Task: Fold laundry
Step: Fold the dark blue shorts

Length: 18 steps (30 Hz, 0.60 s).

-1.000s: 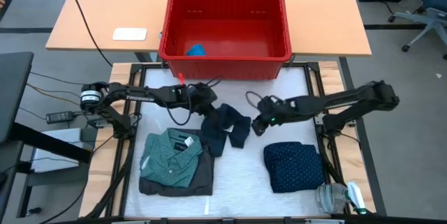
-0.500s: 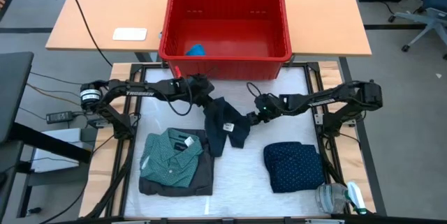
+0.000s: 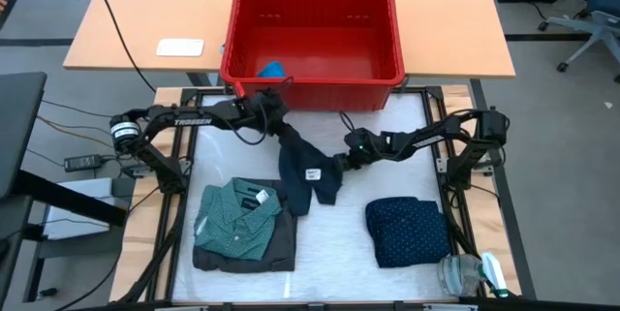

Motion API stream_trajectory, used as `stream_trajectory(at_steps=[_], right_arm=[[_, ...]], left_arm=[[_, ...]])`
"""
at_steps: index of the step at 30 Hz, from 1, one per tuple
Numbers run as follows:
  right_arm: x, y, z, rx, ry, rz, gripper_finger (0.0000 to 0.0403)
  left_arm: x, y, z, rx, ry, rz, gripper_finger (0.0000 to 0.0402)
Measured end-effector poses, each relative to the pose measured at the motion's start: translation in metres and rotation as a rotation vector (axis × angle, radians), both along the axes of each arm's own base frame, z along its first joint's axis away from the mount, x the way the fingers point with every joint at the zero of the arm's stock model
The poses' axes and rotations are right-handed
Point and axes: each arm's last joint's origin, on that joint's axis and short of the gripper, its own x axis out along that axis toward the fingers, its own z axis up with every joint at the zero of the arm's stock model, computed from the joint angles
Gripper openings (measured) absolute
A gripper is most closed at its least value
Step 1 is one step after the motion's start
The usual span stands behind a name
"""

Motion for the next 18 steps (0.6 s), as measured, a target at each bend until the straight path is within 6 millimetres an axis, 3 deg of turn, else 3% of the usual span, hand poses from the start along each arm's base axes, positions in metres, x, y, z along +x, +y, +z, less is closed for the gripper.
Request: stream_trajectory(at_steps=[1, 3, 11, 14, 18], right_arm=[[-0.001, 0.0, 0.001, -0.023, -0.003, 0.013, 0.0041], [-0.002, -0.001, 0.01, -0.063, -0.023, 0.032, 0.002], [-0.024, 0.004, 0.049, -0.107, -0.003, 0.016, 0.0018], [-0.035, 0.008, 0.057, -0.134, 0.051, 0.022, 0.0018], [-0.042, 0.009, 0.06, -0.146, 0.088, 0.045, 0.0018]], left_arm=[[0.0, 0.0, 0.0, -0.013, -0.006, -0.015, 0.0178], [0.0, -0.001, 0.0, -0.02, -0.008, -0.043, 0.0178], [-0.006, -0.003, -0.006, -0.021, 0.086, -0.029, 0.0179], [-0.008, 0.001, -0.008, 0.009, 0.102, 0.008, 0.0187], [-0.005, 0.011, -0.025, 0.012, 0.083, 0.041, 0.0212]])
